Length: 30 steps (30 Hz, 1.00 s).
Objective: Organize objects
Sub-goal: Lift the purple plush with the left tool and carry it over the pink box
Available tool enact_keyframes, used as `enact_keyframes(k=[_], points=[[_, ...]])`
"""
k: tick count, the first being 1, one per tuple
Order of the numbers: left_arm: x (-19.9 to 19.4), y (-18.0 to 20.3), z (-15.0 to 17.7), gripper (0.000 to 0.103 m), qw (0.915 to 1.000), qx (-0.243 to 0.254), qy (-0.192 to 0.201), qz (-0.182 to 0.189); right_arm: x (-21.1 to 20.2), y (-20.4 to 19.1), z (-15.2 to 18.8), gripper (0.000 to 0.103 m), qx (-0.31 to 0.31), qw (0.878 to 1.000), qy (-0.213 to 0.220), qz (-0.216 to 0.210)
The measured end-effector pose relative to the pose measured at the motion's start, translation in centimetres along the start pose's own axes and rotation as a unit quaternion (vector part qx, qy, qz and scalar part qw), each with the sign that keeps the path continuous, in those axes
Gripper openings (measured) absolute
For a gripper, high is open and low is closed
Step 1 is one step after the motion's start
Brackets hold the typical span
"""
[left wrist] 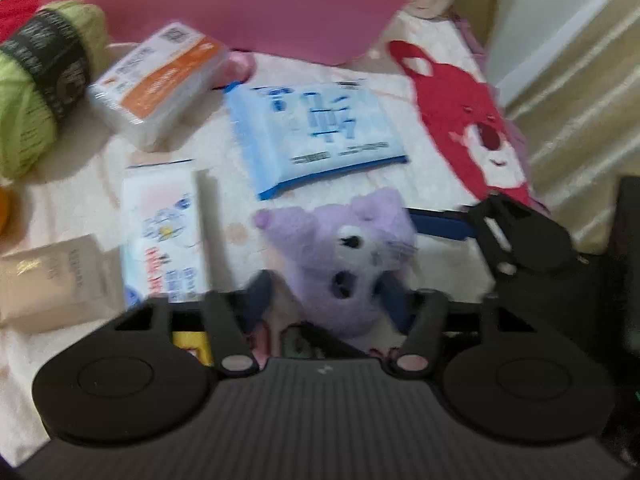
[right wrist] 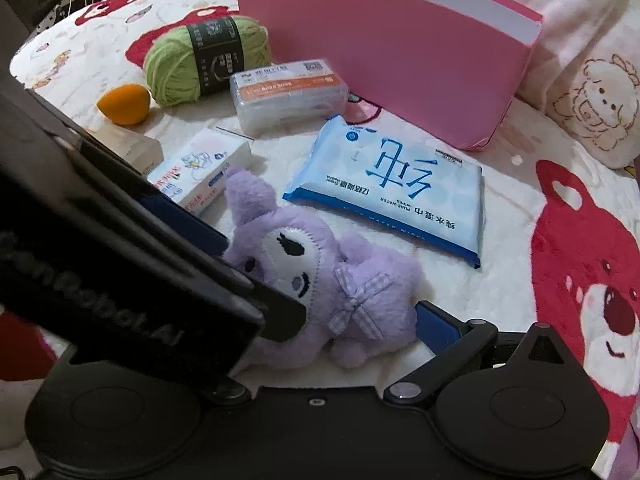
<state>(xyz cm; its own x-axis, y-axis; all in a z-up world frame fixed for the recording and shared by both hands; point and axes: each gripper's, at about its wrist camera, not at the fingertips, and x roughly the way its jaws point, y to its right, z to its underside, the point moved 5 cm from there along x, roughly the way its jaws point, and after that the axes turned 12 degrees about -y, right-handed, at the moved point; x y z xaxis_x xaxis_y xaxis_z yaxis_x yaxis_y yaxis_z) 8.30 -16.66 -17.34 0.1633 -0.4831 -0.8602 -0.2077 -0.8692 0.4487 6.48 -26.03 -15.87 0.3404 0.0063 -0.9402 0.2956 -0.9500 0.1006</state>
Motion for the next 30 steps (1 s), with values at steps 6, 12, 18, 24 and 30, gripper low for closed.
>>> enact_keyframes(k=[6,12,18,24,30], points=[[-0.1,0.3,-0.1,0.043,0.9998,0.012,0.009,0.013,-0.7,0.6,-0.2,0.097,0.028,1.0,0.006,-0.003],[-1.8,0.2,-0.4,0.042,0.9986,0.018,0.019,0.046,-3.1,0.1,-0.9,0.087,0.075,0.997,0.014,-0.001],[-5.7,0.1,-1.6,0.042,0.9967,0.007,0.041,0.07,-6.6,-1.5,-2.9,0.086,0.09,0.994,0.062,-0.004],[-11.7,0.3,-4.0,0.042,0.9926,0.025,0.087,0.081,-11.4,-1.7,-7.0,0.086,0.059,0.993,0.099,0.031],[-16.1,0.3,-7.5,0.042,0.9887,0.048,0.123,0.071,-14.7,-0.3,-11.5,0.086,0.04,0.989,0.129,0.061]])
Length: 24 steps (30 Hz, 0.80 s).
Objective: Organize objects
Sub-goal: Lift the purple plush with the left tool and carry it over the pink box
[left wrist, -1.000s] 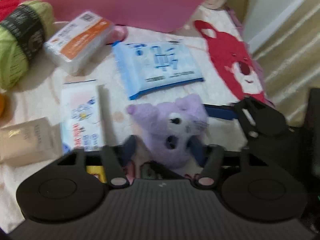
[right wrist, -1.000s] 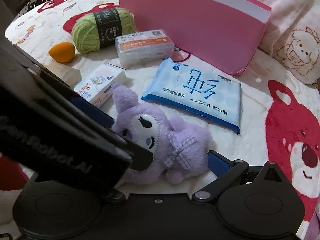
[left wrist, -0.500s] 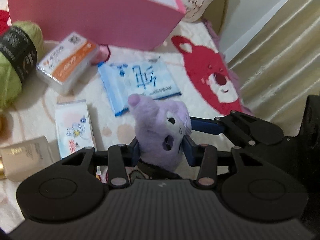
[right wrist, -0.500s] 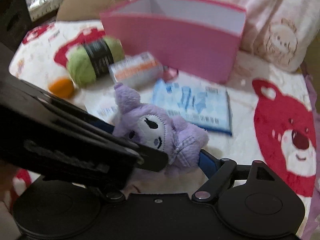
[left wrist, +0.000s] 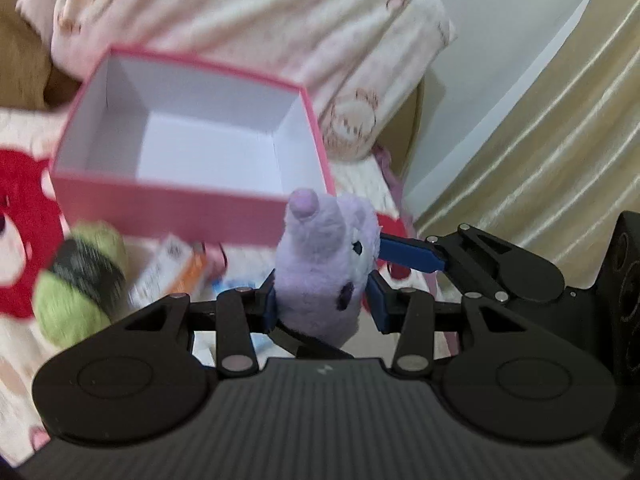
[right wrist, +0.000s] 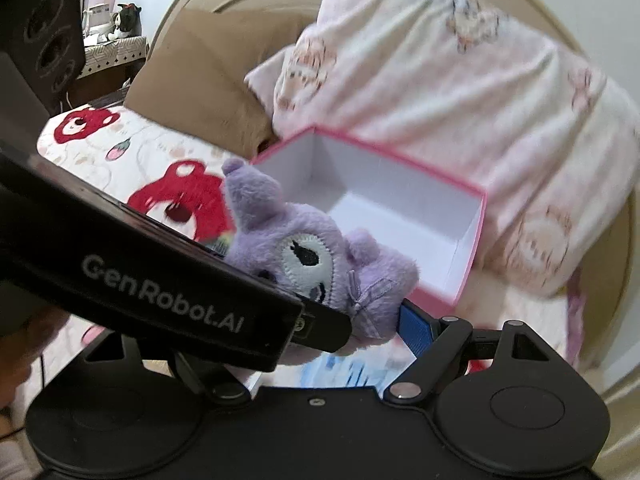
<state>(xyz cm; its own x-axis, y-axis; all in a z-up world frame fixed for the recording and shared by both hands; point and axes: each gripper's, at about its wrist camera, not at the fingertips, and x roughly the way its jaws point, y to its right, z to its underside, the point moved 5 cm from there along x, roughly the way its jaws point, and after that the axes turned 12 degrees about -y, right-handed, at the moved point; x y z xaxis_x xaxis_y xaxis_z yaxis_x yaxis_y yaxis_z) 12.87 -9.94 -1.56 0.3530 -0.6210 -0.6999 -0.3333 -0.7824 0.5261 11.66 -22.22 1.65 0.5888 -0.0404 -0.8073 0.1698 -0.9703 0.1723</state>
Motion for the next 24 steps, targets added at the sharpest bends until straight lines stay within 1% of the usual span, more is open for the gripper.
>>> enact_keyframes(k=[3,8,10,13,17,22,24], points=[[-0.4,-0.5,-2.0,0.042,0.9999,0.002,0.007,-0.008,0.5,0.9,-2.5,0.086,-0.003,1.0,-0.003,0.015],[-0.1,-1.6,-5.0,0.042,0.9996,0.001,0.002,-0.03,2.8,2.2,-4.9,0.086,0.012,1.0,-0.003,0.019],[0.4,-2.1,-6.3,0.042,0.9993,0.007,0.001,-0.037,3.6,2.9,-5.5,0.086,0.026,1.0,-0.001,0.013],[1.0,-2.9,-8.1,0.046,0.9988,0.012,0.012,-0.046,4.8,4.3,-6.8,0.086,0.048,0.999,0.01,0.007],[1.7,-4.5,-9.9,0.046,0.9988,-0.005,0.016,-0.045,7.1,5.8,-8.3,0.086,0.087,0.996,0.007,-0.016],[3.8,-6.4,-12.2,0.046,0.999,-0.031,0.007,-0.03,9.8,7.2,-9.6,0.086,0.102,0.995,-0.005,-0.015],[5.0,-7.3,-13.1,0.046,0.9983,-0.053,-0.006,-0.024,11.1,8.0,-10.1,0.086,0.107,0.994,-0.018,-0.014]])
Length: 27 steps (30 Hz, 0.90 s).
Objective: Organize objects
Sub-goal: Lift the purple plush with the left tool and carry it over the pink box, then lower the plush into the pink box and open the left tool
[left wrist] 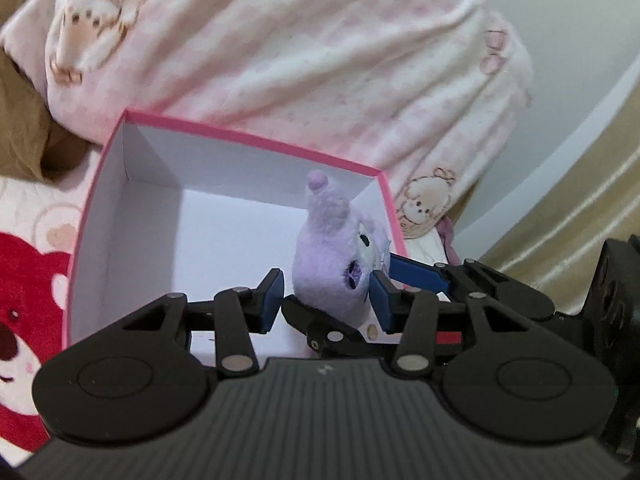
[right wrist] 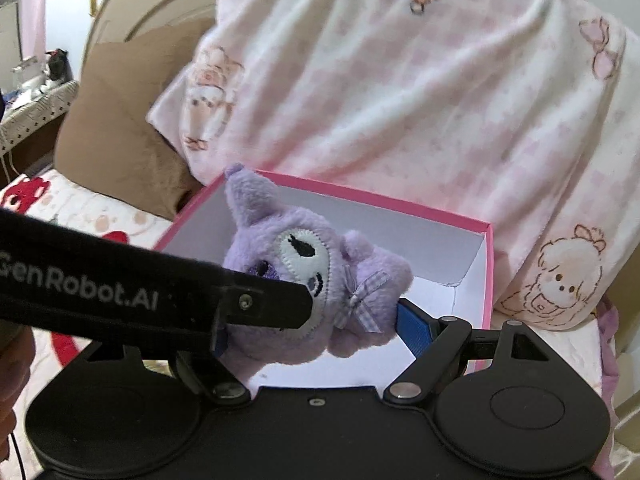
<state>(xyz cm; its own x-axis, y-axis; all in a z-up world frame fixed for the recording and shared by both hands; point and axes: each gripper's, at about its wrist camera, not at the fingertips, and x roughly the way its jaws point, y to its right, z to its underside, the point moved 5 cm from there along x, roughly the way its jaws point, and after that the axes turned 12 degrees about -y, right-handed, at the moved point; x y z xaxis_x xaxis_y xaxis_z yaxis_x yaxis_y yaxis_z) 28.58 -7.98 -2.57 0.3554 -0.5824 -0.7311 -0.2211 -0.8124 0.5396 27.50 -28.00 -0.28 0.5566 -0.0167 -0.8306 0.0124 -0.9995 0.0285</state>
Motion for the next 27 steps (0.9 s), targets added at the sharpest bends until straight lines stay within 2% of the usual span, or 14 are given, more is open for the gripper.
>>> enact_keyframes(k=[3,6,10,11,14,20,23,25,27], points=[[2.1,-0.7,-1.4,0.044,0.9997,-0.014,-0.02,0.007,2.2,1.1,-0.7,0.086,0.011,1.0,-0.027,0.009],[4.2,-1.4,-2.5,0.044,0.9993,-0.01,-0.034,-0.015,4.8,2.2,-1.4,0.086,0.019,0.998,-0.059,0.028],[6.9,-3.1,-3.9,0.036,0.9977,-0.042,-0.052,-0.006,8.4,3.4,-2.6,0.086,0.034,0.993,-0.103,0.041],[7.6,-3.7,-4.2,0.036,0.997,-0.053,-0.057,-0.003,9.0,3.5,-2.8,0.086,0.031,0.993,-0.109,0.041],[9.4,-5.0,-4.7,0.024,0.994,-0.081,-0.073,0.002,10.8,3.5,-3.1,0.083,0.01,0.991,-0.129,0.026],[11.9,-6.1,-5.0,0.024,0.991,-0.094,-0.092,-0.026,11.2,3.7,-2.9,0.083,0.011,0.991,-0.133,0.005],[12.5,-6.0,-5.1,0.024,0.9907,-0.089,-0.094,-0.042,10.7,3.7,-2.4,0.067,0.001,0.991,-0.131,0.017],[12.8,-5.9,-5.1,0.024,0.99,-0.091,-0.097,-0.048,11.0,4.3,-2.1,0.04,-0.003,0.99,-0.138,0.032],[12.9,-5.6,-5.0,0.025,0.9891,-0.094,-0.099,-0.056,10.8,5.0,-1.6,0.028,0.008,0.99,-0.14,0.023]])
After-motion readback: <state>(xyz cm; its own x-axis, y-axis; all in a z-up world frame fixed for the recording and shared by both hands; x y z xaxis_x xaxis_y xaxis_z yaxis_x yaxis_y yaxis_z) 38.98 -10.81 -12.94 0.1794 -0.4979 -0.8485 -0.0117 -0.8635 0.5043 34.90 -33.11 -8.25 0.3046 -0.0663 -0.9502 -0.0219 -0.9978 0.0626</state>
